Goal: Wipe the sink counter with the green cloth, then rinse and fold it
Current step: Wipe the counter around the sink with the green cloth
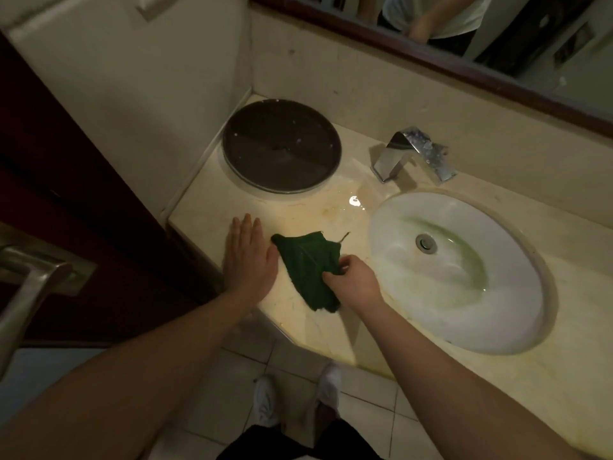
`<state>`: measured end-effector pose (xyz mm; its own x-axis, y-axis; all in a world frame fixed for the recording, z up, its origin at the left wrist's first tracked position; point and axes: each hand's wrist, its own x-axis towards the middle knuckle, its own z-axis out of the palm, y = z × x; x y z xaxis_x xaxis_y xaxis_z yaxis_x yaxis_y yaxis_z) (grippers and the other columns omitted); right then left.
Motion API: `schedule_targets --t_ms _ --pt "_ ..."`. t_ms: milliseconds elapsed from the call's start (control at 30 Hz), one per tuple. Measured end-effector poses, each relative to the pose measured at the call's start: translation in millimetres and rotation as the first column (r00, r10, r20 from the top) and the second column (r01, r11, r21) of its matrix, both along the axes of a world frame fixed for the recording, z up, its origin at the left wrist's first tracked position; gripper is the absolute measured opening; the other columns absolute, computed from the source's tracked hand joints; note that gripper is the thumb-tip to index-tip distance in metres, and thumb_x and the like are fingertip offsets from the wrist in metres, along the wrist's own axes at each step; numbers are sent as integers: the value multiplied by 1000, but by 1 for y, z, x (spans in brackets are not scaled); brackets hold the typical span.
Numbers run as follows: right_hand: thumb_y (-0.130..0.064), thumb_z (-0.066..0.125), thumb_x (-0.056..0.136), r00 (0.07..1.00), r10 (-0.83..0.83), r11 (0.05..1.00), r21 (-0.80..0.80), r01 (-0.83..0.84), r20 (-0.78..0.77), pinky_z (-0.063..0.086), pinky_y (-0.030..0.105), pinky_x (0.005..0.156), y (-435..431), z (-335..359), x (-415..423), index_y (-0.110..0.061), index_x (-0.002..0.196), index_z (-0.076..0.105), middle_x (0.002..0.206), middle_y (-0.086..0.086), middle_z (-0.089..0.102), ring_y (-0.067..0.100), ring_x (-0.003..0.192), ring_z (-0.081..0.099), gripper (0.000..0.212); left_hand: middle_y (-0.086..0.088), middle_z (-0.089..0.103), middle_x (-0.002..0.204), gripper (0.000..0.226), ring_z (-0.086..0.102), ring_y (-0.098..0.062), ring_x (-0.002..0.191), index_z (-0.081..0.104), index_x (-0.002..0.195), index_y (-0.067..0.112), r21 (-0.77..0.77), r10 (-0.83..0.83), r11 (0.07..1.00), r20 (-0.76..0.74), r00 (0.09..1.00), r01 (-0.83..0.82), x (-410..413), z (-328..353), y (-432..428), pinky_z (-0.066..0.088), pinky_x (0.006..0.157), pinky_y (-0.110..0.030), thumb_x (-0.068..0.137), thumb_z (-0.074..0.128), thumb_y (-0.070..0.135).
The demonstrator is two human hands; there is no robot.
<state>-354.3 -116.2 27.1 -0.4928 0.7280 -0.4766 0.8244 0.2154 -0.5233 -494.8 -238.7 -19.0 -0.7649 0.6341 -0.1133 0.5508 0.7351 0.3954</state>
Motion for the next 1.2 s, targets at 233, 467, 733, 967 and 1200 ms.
schedule_targets --t_ms 233,467,733,967,1200 --pt "-14 63 89 852 -234 881 -472 -17 -468 59 48 74 -38 22 -22 -14 106 54 102 22 65 40 92 67 19 1 48 139 44 46 -16 129 50 135 25 534 63 747 537 841 -397 50 48 -5 35 107 -29 93 38 33" --pt "-10 44 101 775 -345 615 -751 -239 -529 56 44 90 -31 51 -45 -6 116 59 112 16 65 29 101 67 22 0 62 128 38 60 -15 117 55 134 25 550 -81 672 720 689 -496 28 78 -20 51 94 -31 95 56 22" --pt "-26 46 100 901 196 981 81 -179 -386 42 26 96 12 19 -25 -17 130 55 128 1 61 18 118 57 33 -1 57 133 42 56 -15 118 53 136 24 577 177 431 699 693 -693 -30 77 -31 46 101 -32 95 54 16" --pt "-39 25 100 822 555 702 457 -546 130 5 36 121 35 -49 15 -6 154 12 162 12 9 27 150 1 64 4 23 159 59 6 -10 147 34 148 21 198 -117 977 225 967 73 -39 10 -33 8 121 -49 92 41 37" --pt "-39 23 100 809 567 670 483 -564 158 2 34 120 36 -52 16 -9 154 7 163 9 4 20 150 -4 64 -5 8 163 61 -5 -18 149 13 153 13 -19 -66 998 -55 996 65 -32 -11 -18 1 122 -42 99 23 38"
